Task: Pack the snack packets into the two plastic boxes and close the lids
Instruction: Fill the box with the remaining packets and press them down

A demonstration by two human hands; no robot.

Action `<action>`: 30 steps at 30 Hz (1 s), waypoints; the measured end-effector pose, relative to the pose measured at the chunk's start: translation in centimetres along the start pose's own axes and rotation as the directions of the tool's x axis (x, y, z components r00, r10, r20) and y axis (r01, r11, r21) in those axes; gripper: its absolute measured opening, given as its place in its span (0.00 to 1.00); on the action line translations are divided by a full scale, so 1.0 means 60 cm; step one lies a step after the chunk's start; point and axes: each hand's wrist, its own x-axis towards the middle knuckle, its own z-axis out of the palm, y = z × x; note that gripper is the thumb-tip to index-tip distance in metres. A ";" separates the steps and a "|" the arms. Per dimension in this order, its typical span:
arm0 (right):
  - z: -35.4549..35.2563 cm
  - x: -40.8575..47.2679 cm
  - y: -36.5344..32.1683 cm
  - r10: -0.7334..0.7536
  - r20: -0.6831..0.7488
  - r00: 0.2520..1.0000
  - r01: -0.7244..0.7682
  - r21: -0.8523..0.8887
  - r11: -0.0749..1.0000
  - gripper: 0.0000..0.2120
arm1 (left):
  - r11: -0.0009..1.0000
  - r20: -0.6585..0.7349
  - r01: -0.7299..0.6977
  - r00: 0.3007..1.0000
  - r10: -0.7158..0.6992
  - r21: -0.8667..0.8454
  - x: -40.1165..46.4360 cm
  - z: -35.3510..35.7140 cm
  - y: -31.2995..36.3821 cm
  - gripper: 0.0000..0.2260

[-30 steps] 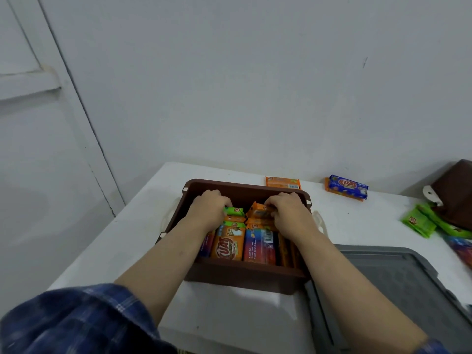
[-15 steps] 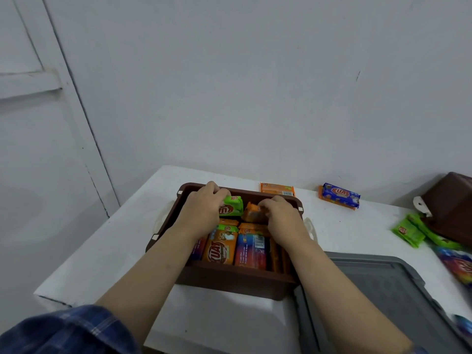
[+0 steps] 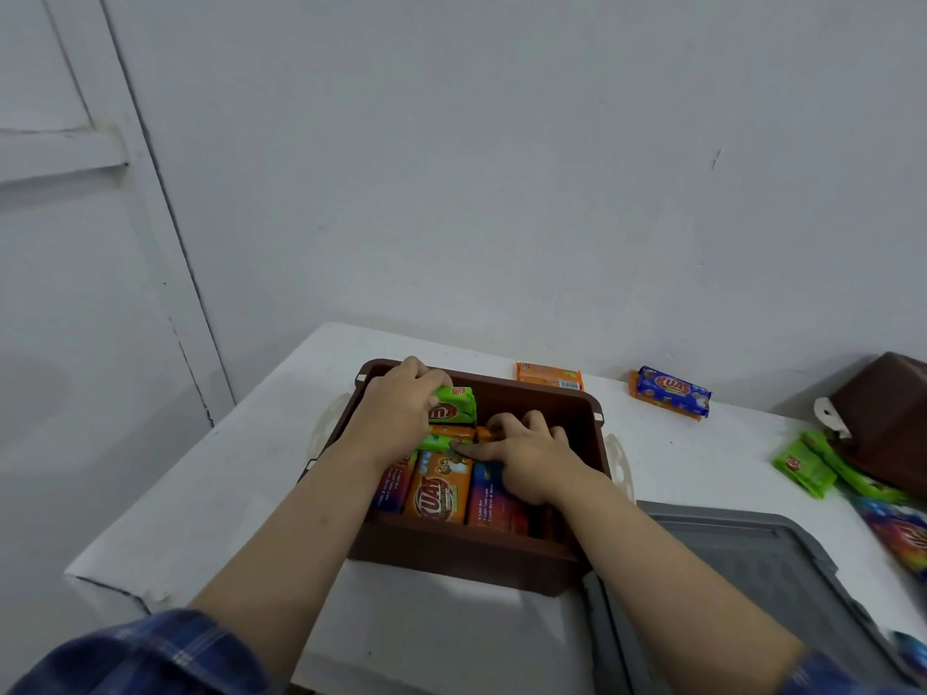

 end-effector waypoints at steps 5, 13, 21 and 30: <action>0.000 0.004 0.000 0.081 0.016 0.997 -0.082 0.040 0.996 0.30 | 0.999 -0.040 -0.048 0.998 0.048 -0.001 -0.001 -0.009 0.006 0.14; 0.000 0.005 0.015 0.123 0.070 0.990 -0.136 0.233 0.963 0.26 | 0.988 0.290 0.119 0.953 -0.086 -0.095 -0.004 -0.012 -0.002 0.11; -0.007 -0.004 0.029 0.358 -0.031 0.933 -0.278 0.568 0.775 0.21 | 0.980 0.397 0.053 0.909 -0.128 0.194 0.000 0.006 0.006 0.16; 0.008 -0.013 -0.002 0.298 0.188 0.936 -0.336 0.220 0.916 0.33 | 0.893 0.614 0.083 0.698 -0.369 0.442 -0.008 0.041 0.031 0.32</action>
